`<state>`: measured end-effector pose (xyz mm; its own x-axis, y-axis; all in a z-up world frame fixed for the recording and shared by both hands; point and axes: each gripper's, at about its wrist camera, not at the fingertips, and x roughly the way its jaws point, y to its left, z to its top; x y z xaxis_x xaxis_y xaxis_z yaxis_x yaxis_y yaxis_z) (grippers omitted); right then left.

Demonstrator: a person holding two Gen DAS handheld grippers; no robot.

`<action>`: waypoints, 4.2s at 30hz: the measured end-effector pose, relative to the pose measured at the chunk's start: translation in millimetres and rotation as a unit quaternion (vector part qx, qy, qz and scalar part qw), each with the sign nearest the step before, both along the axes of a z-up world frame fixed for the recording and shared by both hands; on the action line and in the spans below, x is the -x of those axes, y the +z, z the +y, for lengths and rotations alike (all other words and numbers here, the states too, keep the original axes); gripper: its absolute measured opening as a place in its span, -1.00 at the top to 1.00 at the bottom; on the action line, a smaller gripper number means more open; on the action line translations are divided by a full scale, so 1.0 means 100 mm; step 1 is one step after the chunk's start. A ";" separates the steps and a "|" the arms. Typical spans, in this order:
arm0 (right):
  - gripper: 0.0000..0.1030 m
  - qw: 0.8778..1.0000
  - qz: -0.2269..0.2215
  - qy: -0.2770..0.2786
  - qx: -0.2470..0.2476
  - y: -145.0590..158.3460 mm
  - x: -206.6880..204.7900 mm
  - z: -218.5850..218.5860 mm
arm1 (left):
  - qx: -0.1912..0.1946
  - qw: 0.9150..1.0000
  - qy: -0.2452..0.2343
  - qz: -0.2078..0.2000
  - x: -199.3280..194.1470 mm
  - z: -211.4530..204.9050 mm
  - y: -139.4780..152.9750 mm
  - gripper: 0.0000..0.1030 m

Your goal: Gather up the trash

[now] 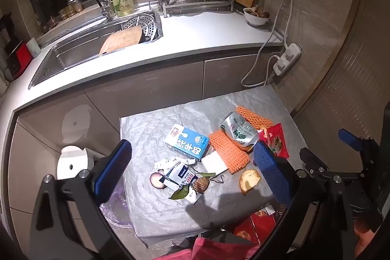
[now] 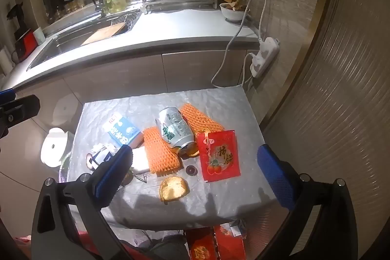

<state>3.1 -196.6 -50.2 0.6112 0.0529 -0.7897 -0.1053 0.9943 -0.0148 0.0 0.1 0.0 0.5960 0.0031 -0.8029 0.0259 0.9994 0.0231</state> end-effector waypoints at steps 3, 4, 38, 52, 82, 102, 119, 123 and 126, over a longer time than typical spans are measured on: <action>-0.96 1.000 -0.002 -0.001 0.002 -0.01 0.00 0.00 | -0.005 1.000 -0.001 -0.008 0.01 0.00 0.00 -0.86; -0.96 1.000 -0.001 -0.003 0.004 -0.02 0.00 0.00 | -0.003 1.000 0.001 -0.007 0.01 0.00 0.00 -0.86; -0.96 1.000 -0.009 0.011 0.006 -0.05 -0.12 0.11 | 0.014 1.000 0.011 0.007 -0.09 0.11 -0.15 -0.86; -0.96 1.000 -0.004 0.024 -0.001 -0.09 -0.22 0.14 | 0.007 1.000 0.020 0.009 -0.11 0.14 -0.20 -0.86; -0.96 1.000 0.004 0.025 -0.003 -0.15 -0.17 0.14 | 0.020 0.999 0.028 0.016 -0.09 0.21 -0.25 -0.86; -0.96 0.999 0.010 0.031 -0.004 -0.21 -0.23 0.11 | 0.037 0.999 0.020 0.025 -0.12 0.24 -0.33 -0.86; -0.96 0.983 0.071 0.164 0.038 -1.32 -1.11 0.39 | 0.025 0.998 -0.011 0.050 -0.10 0.39 -0.97 -0.86; -0.96 0.977 0.107 0.183 0.034 -1.66 -1.40 0.48 | 0.014 0.998 -0.013 0.062 -0.12 0.39 -1.05 -0.86; -0.96 0.972 0.131 0.193 0.038 -1.84 -1.58 0.55 | 0.001 0.997 -0.007 0.071 -0.17 0.38 -1.09 -0.86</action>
<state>160.8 -141.9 -234.4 0.3349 0.1747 -0.9259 -0.4807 0.8768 -0.0085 16.9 38.6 -108.9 0.4766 -0.0072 -0.8791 0.0434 0.9989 0.0153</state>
